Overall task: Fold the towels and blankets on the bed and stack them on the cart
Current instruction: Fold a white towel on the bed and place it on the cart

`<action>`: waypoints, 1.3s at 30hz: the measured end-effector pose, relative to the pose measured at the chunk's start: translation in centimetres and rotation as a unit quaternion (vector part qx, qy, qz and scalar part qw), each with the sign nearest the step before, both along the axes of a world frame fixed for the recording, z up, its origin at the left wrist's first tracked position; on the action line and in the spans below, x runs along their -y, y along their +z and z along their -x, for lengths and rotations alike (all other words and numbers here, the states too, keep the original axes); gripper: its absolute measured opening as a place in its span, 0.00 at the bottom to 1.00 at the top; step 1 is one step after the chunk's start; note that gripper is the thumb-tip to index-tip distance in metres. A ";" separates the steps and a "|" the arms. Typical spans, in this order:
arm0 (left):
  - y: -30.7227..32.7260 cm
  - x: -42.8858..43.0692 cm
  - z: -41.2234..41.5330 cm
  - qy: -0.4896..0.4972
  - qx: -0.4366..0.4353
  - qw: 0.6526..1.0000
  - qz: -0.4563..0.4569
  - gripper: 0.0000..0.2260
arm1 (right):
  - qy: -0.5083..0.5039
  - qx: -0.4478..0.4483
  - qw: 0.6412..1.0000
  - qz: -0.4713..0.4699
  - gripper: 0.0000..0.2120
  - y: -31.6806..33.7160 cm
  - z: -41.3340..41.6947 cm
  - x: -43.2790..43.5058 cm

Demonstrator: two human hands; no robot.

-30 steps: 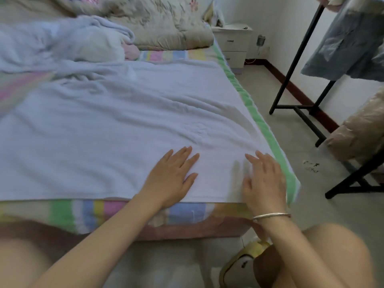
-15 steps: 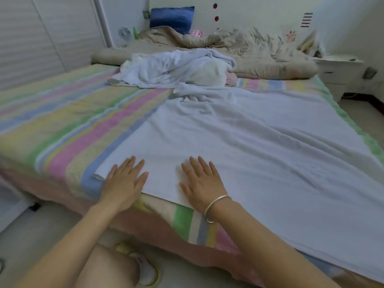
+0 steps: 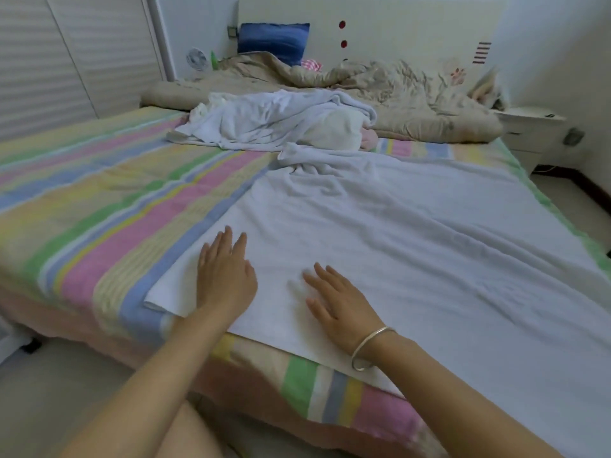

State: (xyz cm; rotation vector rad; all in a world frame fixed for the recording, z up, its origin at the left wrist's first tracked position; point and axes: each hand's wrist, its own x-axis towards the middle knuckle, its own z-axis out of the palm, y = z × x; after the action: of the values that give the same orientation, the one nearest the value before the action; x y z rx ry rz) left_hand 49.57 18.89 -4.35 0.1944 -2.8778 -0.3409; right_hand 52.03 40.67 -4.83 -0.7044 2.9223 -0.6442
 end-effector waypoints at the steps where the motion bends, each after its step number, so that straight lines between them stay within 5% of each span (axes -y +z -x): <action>1: 0.3 -2.6 0.7 -0.045 -0.011 0.999 -0.020 0.24 | -0.020 -0.012 1.000 -0.017 0.39 0.2 0.6 -1.8; 6: 0.3 -14.8 3.8 -0.187 -0.005 0.980 -0.068 0.23 | -0.186 0.000 0.975 -0.121 0.27 0.5 3.8 -14.6; 12: 1.3 -24.1 11.6 -0.267 -0.032 0.960 -0.076 0.20 | -0.308 -0.091 0.942 -0.102 0.20 1.7 11.2 -26.5; 16: 1.2 -27.7 17.2 -0.271 -0.036 0.960 -0.065 0.21 | -0.336 -0.058 0.938 -0.070 0.17 2.0 17.5 -30.0; 22: -0.5 -29.3 20.3 -0.270 -0.039 0.962 0.012 0.18 | -0.310 0.108 0.943 0.057 0.14 3.0 23.5 -29.2; 25: -0.6 -29.6 20.4 -0.234 -0.046 0.971 0.024 0.13 | -0.271 0.155 0.950 0.019 0.12 2.6 24.6 -28.4; 33: 1.2 -32.5 18.0 -0.179 -0.037 0.983 -0.019 0.16 | -0.430 0.006 0.901 0.059 0.08 5.4 27.6 -38.9; 37: 1.9 -33.9 15.1 -0.173 0.012 0.983 -0.051 0.15 | -0.440 0.132 0.879 0.127 0.09 5.8 28.9 -42.1; 39: 2.5 -34.5 13.9 -0.160 0.025 0.986 -0.051 0.14 | -0.406 0.222 0.842 0.278 0.19 6.1 28.3 -41.6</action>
State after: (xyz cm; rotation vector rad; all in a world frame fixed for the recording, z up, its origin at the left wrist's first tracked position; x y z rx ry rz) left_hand 35.68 53.40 -1.89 -0.2492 -2.9395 -0.5490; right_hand 23.70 82.28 1.30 0.6839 2.4588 -1.4998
